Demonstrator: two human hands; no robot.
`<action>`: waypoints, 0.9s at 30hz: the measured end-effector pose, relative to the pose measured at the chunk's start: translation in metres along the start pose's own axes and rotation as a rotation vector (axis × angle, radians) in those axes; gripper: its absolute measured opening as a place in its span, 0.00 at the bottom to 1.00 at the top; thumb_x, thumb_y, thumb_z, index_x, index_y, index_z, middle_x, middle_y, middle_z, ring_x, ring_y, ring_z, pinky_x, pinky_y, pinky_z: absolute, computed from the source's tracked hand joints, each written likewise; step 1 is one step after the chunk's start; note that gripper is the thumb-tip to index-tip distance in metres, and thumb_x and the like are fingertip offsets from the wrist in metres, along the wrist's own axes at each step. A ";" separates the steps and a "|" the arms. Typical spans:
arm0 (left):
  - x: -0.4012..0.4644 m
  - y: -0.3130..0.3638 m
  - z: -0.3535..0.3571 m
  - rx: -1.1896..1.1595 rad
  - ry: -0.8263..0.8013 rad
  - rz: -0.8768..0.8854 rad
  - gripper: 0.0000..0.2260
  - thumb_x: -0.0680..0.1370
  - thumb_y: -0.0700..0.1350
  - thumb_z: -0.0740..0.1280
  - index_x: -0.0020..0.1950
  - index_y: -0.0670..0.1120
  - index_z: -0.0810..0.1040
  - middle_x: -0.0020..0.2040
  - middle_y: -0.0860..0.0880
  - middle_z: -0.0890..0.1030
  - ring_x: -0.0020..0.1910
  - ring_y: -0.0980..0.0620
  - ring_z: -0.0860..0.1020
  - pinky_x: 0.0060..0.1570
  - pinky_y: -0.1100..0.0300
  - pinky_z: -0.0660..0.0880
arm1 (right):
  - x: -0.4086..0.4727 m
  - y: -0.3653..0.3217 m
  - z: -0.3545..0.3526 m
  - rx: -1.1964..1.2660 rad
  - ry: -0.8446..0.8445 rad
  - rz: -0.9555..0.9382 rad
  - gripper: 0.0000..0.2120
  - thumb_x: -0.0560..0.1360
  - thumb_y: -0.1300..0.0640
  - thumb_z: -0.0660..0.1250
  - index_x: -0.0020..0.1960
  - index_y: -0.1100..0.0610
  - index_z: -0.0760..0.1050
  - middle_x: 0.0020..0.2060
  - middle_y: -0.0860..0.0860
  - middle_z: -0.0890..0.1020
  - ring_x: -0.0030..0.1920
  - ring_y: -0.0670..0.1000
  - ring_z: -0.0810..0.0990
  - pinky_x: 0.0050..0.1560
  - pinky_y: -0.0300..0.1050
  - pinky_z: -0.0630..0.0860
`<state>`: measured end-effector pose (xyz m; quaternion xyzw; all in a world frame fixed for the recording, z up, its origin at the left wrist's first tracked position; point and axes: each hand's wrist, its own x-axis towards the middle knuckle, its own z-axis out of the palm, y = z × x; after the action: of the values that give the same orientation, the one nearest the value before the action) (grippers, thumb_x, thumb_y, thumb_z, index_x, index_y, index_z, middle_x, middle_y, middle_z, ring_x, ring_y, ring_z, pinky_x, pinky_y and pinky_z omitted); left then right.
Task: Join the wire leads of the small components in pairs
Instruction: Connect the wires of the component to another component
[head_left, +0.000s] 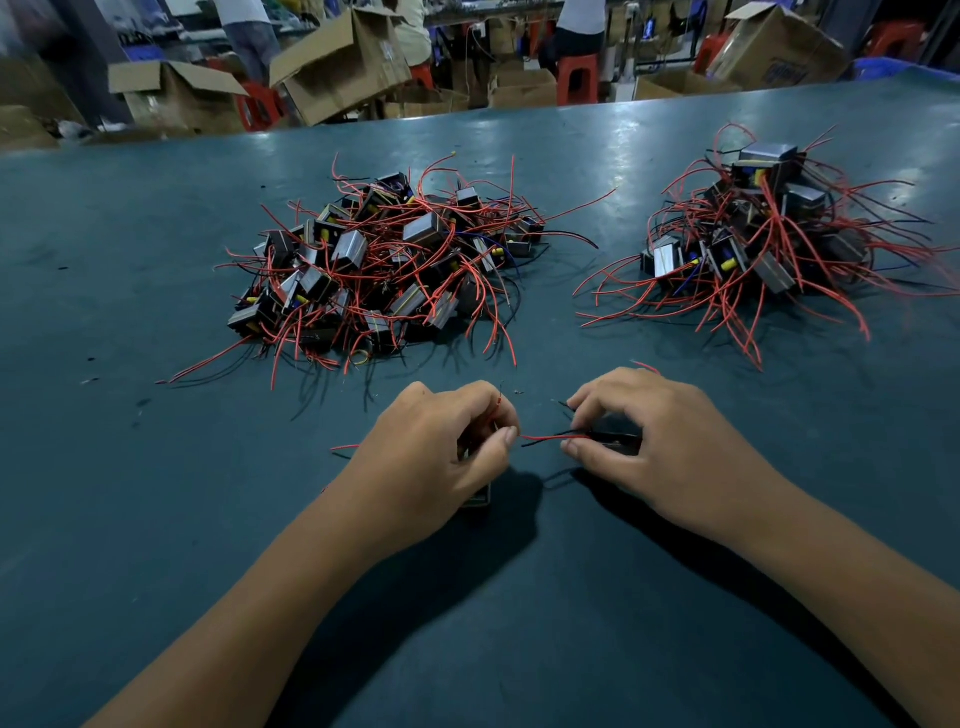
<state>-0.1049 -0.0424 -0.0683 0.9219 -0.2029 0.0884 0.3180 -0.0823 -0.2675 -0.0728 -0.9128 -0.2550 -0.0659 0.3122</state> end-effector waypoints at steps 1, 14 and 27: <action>0.000 -0.001 -0.001 0.011 0.009 -0.001 0.04 0.78 0.50 0.65 0.45 0.54 0.78 0.34 0.54 0.78 0.44 0.55 0.72 0.43 0.74 0.63 | 0.000 0.000 -0.001 0.003 0.003 -0.009 0.04 0.72 0.57 0.75 0.42 0.55 0.80 0.49 0.48 0.82 0.52 0.46 0.77 0.56 0.35 0.69; 0.003 -0.013 -0.004 0.081 -0.027 -0.013 0.06 0.77 0.49 0.72 0.46 0.52 0.76 0.28 0.58 0.71 0.26 0.53 0.67 0.37 0.67 0.60 | -0.002 0.005 -0.005 0.040 -0.020 0.096 0.15 0.70 0.46 0.75 0.54 0.50 0.78 0.44 0.44 0.80 0.48 0.41 0.77 0.49 0.33 0.71; 0.002 0.004 0.000 0.138 0.130 0.169 0.12 0.75 0.51 0.71 0.57 0.52 0.81 0.48 0.56 0.78 0.43 0.64 0.70 0.47 0.50 0.70 | -0.005 -0.006 0.003 -0.068 0.047 -0.115 0.07 0.76 0.50 0.67 0.47 0.52 0.82 0.52 0.47 0.79 0.56 0.53 0.76 0.58 0.55 0.71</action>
<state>-0.1049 -0.0461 -0.0652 0.9134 -0.2523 0.1883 0.2580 -0.0900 -0.2633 -0.0734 -0.9049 -0.2972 -0.1138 0.2827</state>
